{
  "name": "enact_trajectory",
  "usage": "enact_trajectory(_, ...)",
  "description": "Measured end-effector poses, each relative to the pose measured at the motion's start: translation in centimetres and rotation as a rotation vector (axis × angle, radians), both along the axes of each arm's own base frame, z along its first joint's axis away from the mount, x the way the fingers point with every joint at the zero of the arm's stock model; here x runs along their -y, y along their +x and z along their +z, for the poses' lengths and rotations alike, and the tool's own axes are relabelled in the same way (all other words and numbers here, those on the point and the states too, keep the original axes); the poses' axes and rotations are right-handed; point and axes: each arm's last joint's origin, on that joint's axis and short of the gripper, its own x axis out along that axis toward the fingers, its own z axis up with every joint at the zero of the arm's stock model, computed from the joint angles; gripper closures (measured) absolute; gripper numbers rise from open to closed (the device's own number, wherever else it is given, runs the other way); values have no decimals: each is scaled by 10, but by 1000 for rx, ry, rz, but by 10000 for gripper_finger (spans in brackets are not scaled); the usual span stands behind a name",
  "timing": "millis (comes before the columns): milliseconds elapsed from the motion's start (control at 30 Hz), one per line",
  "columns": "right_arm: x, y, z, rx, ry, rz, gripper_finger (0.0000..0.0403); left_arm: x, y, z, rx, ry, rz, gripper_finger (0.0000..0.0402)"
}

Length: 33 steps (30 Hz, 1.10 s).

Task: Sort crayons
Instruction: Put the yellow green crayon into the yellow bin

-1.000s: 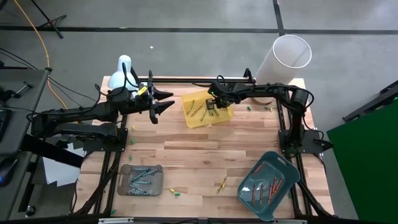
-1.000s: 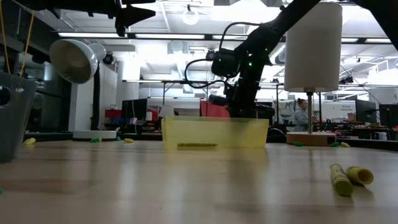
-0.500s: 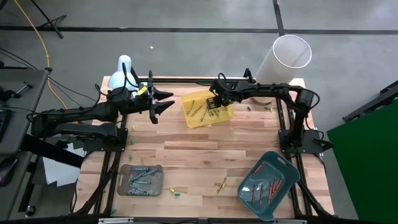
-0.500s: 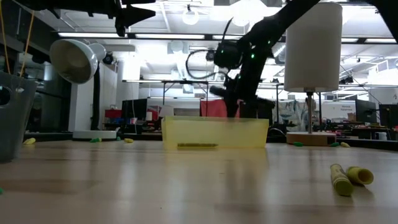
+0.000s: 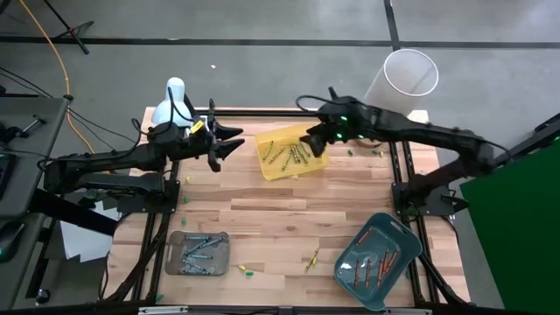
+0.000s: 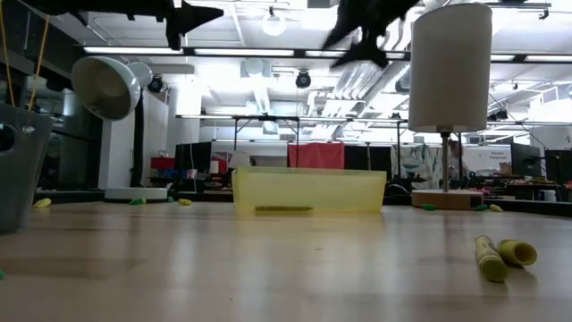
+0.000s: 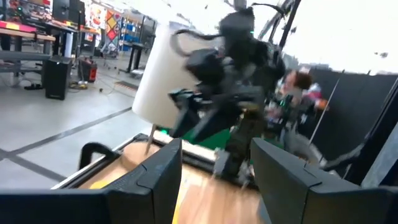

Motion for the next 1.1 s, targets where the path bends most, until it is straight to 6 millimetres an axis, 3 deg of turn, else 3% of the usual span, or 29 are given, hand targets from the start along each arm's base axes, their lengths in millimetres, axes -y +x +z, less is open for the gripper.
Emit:
enact_trajectory(167, -43, -18, 25, 150, -74, 127, 210, 0, 0, 1, 20, -22, -3, 220)
enact_trajectory(400, -83, -17, -1, 209, -77, 242, 210, 0, 0, 1, 20, -22, -3, 220)
enact_trajectory(700, -86, -14, 2, 276, -82, 249, 210, 0, 0, 2, 20, -23, -2, 220)
enact_trajectory(933, -86, -11, 0, 231, -231, 338, 210, 0, 0, 1, 20, -23, -2, 220)
enact_trajectory(1100, -99, 7, -19, -10, -182, 677, 210, 0, 0, 1, 20, -23, -2, 220)
